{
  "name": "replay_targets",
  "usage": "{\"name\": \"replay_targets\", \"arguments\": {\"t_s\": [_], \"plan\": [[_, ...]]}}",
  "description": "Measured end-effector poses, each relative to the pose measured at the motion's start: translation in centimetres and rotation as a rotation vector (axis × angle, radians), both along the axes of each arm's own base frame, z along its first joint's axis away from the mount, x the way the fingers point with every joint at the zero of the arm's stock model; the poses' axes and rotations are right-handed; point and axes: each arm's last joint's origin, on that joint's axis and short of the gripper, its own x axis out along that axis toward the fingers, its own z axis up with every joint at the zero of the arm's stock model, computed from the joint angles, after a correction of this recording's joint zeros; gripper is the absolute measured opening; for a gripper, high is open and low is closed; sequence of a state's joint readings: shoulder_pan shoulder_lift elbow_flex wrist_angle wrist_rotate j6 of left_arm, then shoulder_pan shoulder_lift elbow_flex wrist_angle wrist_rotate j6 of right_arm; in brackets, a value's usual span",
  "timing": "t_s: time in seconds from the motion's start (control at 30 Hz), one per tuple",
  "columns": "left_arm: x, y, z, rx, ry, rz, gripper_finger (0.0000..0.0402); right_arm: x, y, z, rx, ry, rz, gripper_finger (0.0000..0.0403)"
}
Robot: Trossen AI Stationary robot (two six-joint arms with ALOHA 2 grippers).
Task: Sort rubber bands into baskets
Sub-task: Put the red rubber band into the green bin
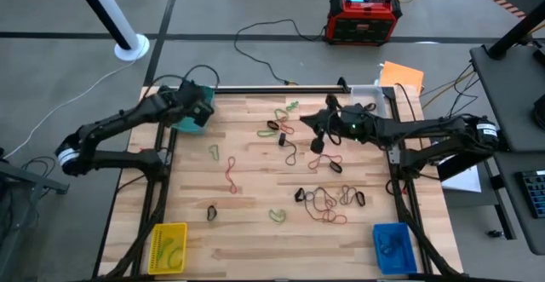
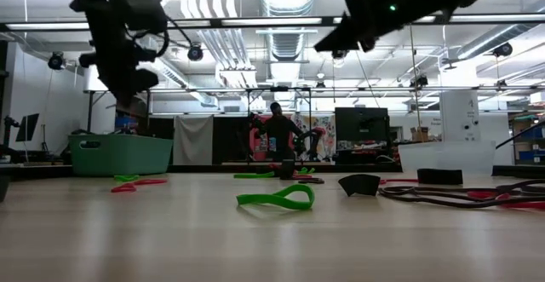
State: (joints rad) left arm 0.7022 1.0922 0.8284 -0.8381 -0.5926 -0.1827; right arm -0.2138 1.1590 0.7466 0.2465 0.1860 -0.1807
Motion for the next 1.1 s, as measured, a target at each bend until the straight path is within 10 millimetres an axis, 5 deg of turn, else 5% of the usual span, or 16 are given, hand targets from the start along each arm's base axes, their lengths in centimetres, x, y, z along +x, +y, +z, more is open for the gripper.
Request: {"name": "replay_targets", "arguments": {"t_s": [0.33, 0.77, 1.1], "plan": [[-0.3, 4.3, -2.8, -0.207, -0.058, -0.044, 0.0, 1.2, -3.0, 2.8, 0.02, 0.079, -0.092, 0.0009], [0.8, 5.9, -6.3, -0.306, 0.062, -0.041, 0.0002, 2.3, -3.4, 1.1, 0.147, 0.158, -0.128, 0.0009], [0.8, 6.1, -6.1, -0.284, 0.053, -0.033, 0.0069, 2.5, -3.4, 0.7, 0.199, 0.146, -0.148, 0.0009]]}}
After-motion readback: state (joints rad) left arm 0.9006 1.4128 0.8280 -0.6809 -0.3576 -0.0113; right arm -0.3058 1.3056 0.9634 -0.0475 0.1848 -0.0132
